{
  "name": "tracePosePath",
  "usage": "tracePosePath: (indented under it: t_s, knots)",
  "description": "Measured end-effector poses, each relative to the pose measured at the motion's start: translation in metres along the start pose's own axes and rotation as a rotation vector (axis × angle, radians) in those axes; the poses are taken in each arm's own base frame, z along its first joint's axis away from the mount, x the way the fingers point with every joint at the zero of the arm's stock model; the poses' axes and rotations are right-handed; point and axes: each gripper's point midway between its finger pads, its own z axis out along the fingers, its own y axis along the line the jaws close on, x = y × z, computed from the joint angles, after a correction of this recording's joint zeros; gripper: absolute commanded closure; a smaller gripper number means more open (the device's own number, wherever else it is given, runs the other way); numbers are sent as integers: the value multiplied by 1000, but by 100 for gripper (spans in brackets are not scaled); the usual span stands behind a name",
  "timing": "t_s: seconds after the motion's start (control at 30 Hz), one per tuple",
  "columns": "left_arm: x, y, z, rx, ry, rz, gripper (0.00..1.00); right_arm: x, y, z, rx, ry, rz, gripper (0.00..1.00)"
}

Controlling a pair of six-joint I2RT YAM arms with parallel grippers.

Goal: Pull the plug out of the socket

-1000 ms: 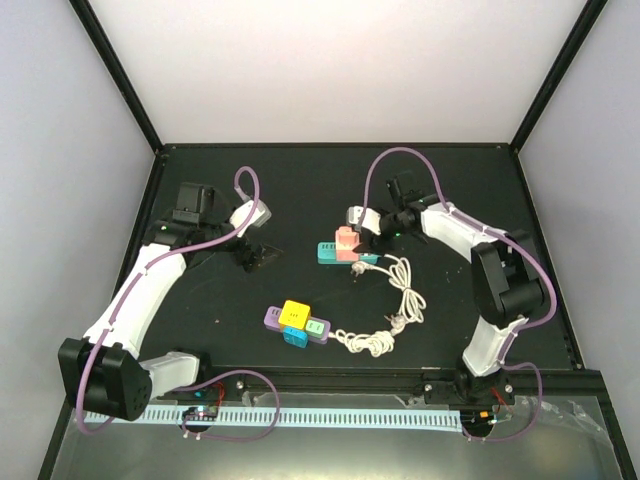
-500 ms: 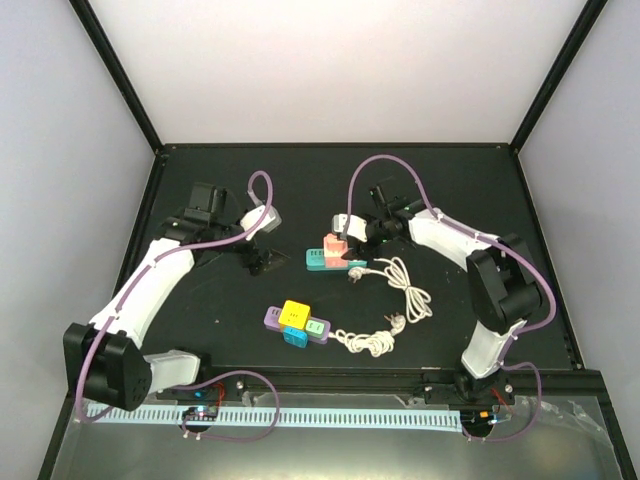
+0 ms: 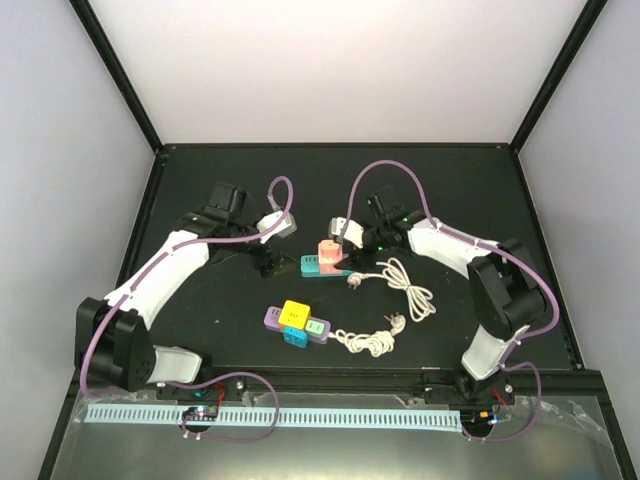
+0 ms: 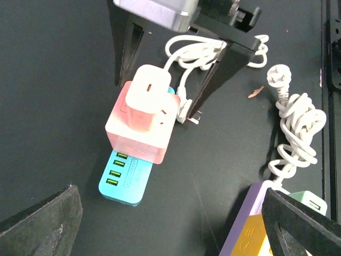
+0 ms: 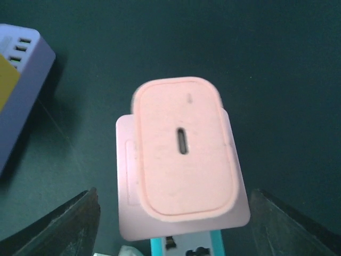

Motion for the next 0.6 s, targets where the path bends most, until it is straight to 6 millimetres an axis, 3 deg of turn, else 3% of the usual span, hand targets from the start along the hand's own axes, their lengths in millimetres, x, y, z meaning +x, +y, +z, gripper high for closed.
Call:
tracePosePath:
  t_s: [0.2,0.6]
  knots:
    - [3,-2,19,48,27,26,7,-3,12,-1,25,-96,43,15]
    - [-13,-15,53,131,27,182,18,3,-2,4,97,-196,46,18]
